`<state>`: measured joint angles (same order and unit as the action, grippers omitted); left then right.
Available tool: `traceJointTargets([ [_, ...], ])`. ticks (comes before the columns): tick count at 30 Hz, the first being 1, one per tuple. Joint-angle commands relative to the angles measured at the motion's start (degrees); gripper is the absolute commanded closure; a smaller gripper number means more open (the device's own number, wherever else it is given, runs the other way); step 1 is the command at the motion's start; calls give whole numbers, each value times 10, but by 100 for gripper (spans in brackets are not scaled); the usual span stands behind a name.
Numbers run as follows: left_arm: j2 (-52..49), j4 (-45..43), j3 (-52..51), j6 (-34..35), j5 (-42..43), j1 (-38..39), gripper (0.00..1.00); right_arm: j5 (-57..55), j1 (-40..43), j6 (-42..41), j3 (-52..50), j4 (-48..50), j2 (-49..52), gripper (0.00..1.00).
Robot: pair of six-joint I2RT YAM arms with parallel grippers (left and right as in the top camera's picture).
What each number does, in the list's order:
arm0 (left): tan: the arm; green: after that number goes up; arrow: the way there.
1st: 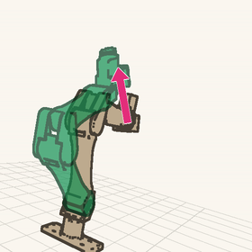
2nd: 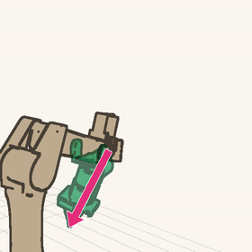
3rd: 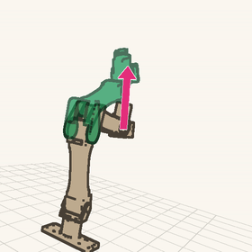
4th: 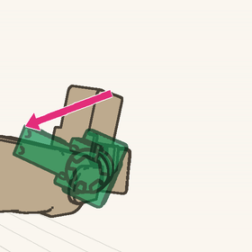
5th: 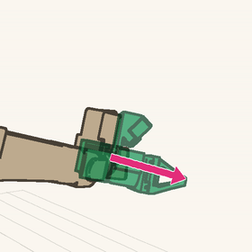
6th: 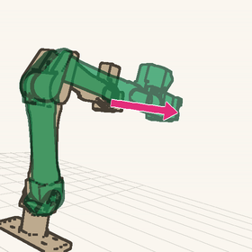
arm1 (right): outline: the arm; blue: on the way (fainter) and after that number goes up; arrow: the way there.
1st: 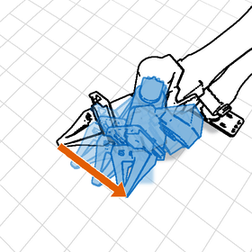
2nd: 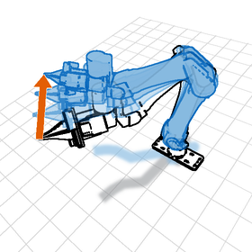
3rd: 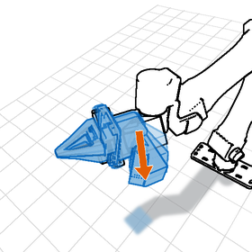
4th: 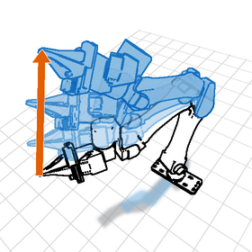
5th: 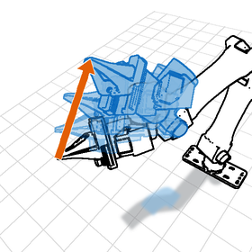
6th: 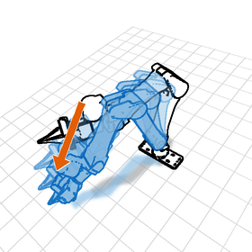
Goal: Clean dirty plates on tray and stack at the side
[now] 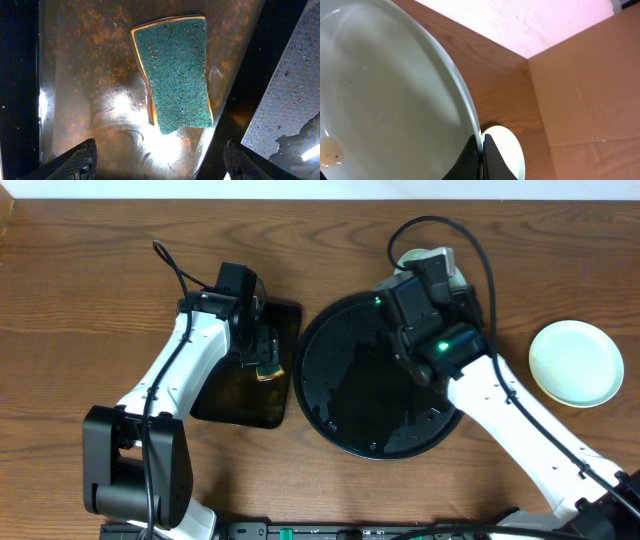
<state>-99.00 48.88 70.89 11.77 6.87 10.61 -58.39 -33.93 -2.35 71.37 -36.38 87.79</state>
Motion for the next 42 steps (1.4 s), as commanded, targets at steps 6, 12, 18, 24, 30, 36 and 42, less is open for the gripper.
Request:
traceJointTargets([
  [6,1,-1,-1,-3,-9,-3,19,-25,-1,-58,2,-1,-11,99],
  [12,1,-3,-1,-3,-9,-3,20,59,52,-123,2,-34,-11,99],
  [18,1,-3,-2,-3,-9,-3,20,191,136,-170,2,-61,-14,99],
  [24,1,-3,-2,-3,-9,-3,20,320,247,-225,2,-90,-21,99],
  [30,1,-3,-2,-3,-9,-3,19,405,381,-247,2,-110,-21,99],
  [36,1,-3,-2,-3,-9,-3,20,424,494,-249,1,-110,-20,99],
  [42,1,-3,-2,-3,-9,-3,20,424,580,-249,1,-110,-16,99],
])
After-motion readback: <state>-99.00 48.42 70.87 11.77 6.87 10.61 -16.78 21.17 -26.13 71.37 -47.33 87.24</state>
